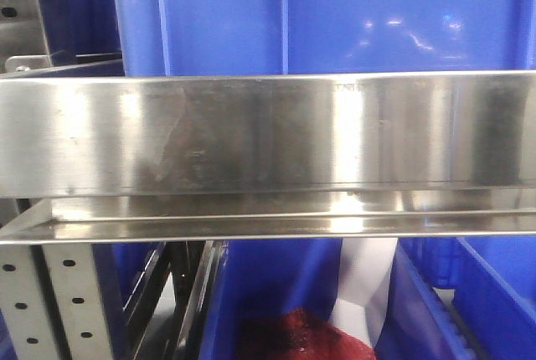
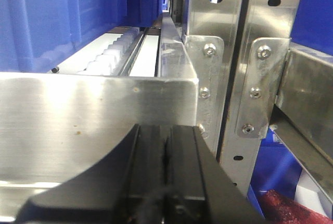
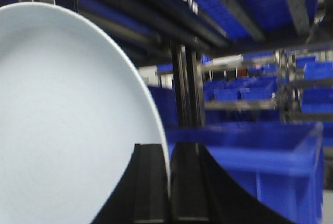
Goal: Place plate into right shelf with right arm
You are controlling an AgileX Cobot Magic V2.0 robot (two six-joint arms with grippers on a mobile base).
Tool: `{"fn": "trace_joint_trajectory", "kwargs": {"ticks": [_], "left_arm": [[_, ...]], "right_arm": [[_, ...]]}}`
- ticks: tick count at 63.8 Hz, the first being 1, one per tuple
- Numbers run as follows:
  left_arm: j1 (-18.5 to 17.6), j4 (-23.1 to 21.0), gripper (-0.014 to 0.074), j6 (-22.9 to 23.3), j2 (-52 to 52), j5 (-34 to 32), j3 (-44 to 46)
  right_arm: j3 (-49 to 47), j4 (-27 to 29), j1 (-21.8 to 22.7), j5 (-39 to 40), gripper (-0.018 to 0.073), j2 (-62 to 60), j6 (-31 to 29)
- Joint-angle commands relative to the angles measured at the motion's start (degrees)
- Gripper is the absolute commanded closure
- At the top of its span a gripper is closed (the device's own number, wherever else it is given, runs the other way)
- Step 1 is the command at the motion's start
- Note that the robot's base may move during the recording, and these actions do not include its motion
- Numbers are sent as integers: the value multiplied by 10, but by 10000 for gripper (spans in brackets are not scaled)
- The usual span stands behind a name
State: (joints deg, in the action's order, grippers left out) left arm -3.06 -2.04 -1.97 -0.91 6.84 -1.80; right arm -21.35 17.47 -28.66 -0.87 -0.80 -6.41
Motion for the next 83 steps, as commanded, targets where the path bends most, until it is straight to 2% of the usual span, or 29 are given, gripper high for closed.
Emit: {"fn": "trace_joint_trajectory", "kwargs": {"ticks": [1, 9, 33, 45, 56, 65, 83], "left_arm": [[-1, -4, 643, 2, -4, -48, -6], [-1, -4, 643, 2, -4, -48, -6], [-1, -4, 643, 2, -4, -48, -6], [-1, -4, 643, 2, -4, -48, -6], [-1, -4, 643, 2, -4, -48, -6], [-1, -4, 643, 2, -4, -48, -6], [-1, -4, 643, 2, -4, -48, -6]], "right_arm": [[-47, 24, 2, 96, 500, 23, 5], [-104, 27, 2, 98, 500, 81, 5], [-315, 27, 2, 105, 500, 384, 3], [-397, 27, 3, 124, 500, 524, -34], [-432, 27, 23, 119, 500, 616, -41], [-438, 27, 61, 108, 500, 677, -41], [-438, 27, 92, 42, 496, 725, -41]]}}
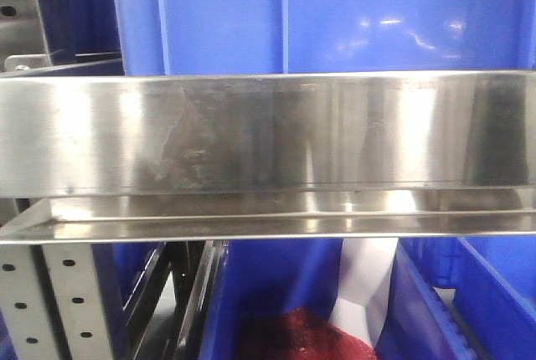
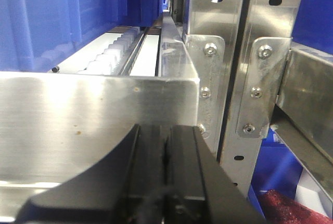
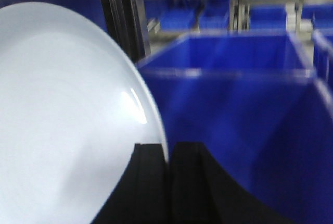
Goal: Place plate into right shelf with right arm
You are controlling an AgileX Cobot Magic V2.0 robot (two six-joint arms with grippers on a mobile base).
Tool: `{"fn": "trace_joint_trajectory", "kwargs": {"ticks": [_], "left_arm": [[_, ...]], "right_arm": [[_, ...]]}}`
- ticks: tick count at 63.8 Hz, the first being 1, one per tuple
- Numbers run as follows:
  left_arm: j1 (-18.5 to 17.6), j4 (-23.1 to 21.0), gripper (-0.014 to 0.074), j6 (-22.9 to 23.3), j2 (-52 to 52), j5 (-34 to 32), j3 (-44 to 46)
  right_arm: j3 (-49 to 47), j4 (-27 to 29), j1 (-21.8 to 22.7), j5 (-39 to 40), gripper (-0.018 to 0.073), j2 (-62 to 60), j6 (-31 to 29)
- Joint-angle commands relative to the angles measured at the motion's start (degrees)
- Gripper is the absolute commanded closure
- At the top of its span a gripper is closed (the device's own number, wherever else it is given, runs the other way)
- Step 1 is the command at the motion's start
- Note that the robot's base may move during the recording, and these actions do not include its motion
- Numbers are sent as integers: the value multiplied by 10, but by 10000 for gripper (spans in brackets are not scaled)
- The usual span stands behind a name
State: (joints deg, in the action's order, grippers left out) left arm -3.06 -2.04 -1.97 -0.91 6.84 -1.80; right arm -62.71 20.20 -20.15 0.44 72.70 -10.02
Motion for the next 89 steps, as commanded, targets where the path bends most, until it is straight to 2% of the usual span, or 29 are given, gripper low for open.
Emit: {"fn": "trace_joint_trajectory", "kwargs": {"ticks": [1, 9, 24, 28, 33, 49, 54, 59, 78, 89], "left_arm": [[-1, -4, 643, 2, -4, -48, -6], [-1, -4, 643, 2, -4, -48, -6], [-1, -4, 643, 2, -4, -48, -6], [-1, -4, 643, 2, -4, -48, -6], [-1, -4, 643, 2, -4, -48, -6], [-1, -4, 643, 2, -4, -48, -6], [-1, -4, 643, 2, -4, -48, -6], [-1, -4, 643, 2, -4, -48, -6], [-1, -4, 643, 2, -4, -48, -6], [-1, -4, 643, 2, -4, -48, -6]], "right_arm": [[-25, 0, 8, 25, 489, -9, -5], [-25, 0, 13, -1, 378, -4, -5], [-25, 0, 21, -4, 50, -3, -5], [-25, 0, 21, -4, -5, -3, -5], [-25, 0, 21, -4, -39, -3, -5], [-25, 0, 21, -19, -41, -34, -5], [-25, 0, 21, -42, -27, -70, -5], [-25, 0, 21, -71, 36, -114, -5], [-24, 0, 21, -189, 522, -260, -4], [-24, 0, 21, -220, 504, -307, -4]]}}
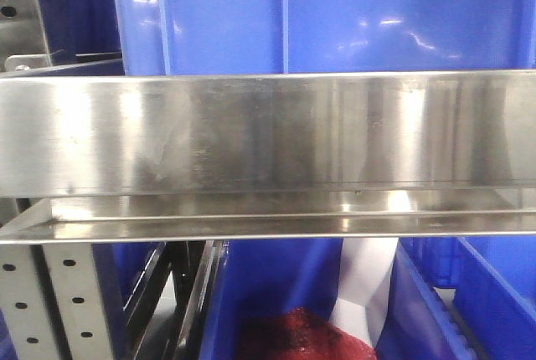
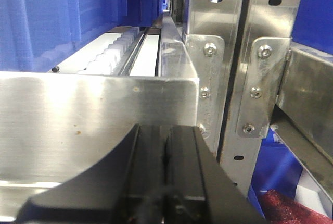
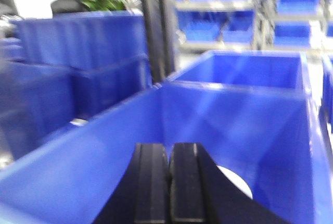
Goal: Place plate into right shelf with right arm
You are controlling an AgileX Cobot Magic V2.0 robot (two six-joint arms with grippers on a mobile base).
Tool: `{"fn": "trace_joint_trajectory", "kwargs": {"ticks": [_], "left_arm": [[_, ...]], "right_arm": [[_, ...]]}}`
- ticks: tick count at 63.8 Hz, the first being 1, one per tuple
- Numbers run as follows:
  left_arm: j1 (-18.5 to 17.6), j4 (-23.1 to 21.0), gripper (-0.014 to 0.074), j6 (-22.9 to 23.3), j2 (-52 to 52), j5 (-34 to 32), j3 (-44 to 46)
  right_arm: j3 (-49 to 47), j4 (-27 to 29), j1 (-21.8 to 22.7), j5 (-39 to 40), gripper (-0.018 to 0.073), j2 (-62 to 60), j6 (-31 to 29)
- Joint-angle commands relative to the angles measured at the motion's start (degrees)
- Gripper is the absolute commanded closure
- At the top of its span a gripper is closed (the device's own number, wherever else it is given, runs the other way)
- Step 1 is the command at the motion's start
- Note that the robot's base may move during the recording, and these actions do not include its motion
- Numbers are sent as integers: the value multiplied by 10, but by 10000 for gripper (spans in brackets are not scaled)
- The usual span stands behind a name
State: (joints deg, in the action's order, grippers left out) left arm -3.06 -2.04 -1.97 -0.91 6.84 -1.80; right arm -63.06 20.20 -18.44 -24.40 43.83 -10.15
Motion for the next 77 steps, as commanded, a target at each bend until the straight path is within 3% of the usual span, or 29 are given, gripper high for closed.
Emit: {"fn": "trace_joint_trajectory", "kwargs": {"ticks": [1, 26, 43, 62, 70, 77], "left_arm": [[-1, -4, 643, 2, -4, -48, -6], [-1, -4, 643, 2, -4, -48, -6], [-1, -4, 643, 2, -4, -48, -6], [-1, -4, 643, 2, -4, -48, -6], [-1, -4, 643, 2, -4, -48, -6], [-1, -4, 643, 2, -4, -48, -6]], "right_arm": [[-21, 0, 4, 26, 504, -21, -3], [-21, -5, 4, 26, 504, -27, -3], [6, -94, 8, 92, 504, -25, -2], [179, -117, 129, 197, 504, -131, 75], [267, -160, 163, 197, 504, -212, 75], [344, -164, 169, 197, 504, -282, 77]]}}
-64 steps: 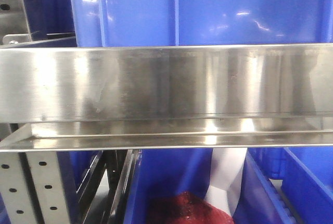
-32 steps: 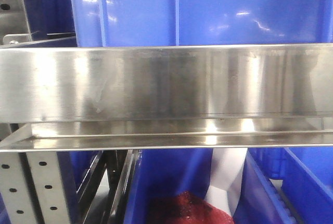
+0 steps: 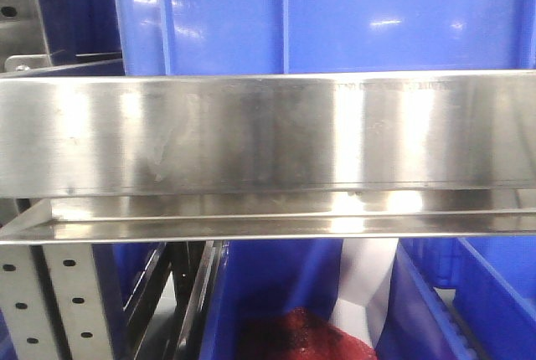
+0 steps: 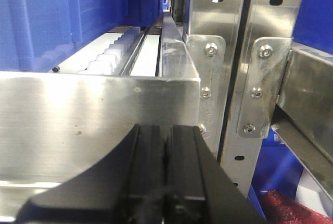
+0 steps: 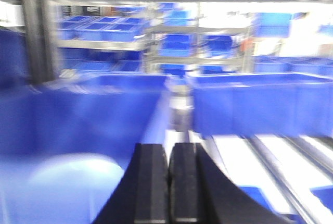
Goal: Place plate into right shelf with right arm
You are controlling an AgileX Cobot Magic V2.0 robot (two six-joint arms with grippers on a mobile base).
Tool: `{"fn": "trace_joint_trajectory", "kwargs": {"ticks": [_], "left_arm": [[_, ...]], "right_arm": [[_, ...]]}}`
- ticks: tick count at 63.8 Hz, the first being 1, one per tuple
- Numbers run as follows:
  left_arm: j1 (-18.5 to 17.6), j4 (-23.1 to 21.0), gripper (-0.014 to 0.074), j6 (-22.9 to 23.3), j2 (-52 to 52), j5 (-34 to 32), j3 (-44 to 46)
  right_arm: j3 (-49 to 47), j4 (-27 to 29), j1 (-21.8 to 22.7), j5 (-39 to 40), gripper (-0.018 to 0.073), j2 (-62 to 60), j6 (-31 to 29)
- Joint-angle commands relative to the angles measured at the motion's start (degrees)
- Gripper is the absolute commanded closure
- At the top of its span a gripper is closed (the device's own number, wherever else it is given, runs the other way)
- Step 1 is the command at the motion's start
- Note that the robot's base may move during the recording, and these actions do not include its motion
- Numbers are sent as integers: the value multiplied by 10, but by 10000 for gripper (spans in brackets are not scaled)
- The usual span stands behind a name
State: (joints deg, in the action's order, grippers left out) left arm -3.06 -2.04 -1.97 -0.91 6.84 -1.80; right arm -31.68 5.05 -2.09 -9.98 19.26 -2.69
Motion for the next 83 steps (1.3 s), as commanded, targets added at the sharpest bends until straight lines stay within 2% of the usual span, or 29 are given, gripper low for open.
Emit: {"fn": "trace_joint_trajectory", "kwargs": {"ticks": [1, 21, 43, 60, 72, 83], "left_arm": [[-1, -4, 643, 2, -4, -48, -6], [-1, -4, 643, 2, -4, -48, -6], [-1, -4, 643, 2, -4, -48, -6], [-1, -4, 643, 2, -4, -48, -6], [-1, -4, 643, 2, -4, -48, -6], [-1, -4, 643, 2, -4, -48, -6]], "right_arm": [[39, -12, 6, 53, 504, -45, 3], [216, -12, 6, 52, 504, -207, 13], [327, -12, 5, 109, 504, -206, 27], [329, -28, 5, 90, 504, -206, 33], [329, -31, 5, 46, 504, -206, 33], [329, -34, 5, 59, 504, -206, 48]]}}
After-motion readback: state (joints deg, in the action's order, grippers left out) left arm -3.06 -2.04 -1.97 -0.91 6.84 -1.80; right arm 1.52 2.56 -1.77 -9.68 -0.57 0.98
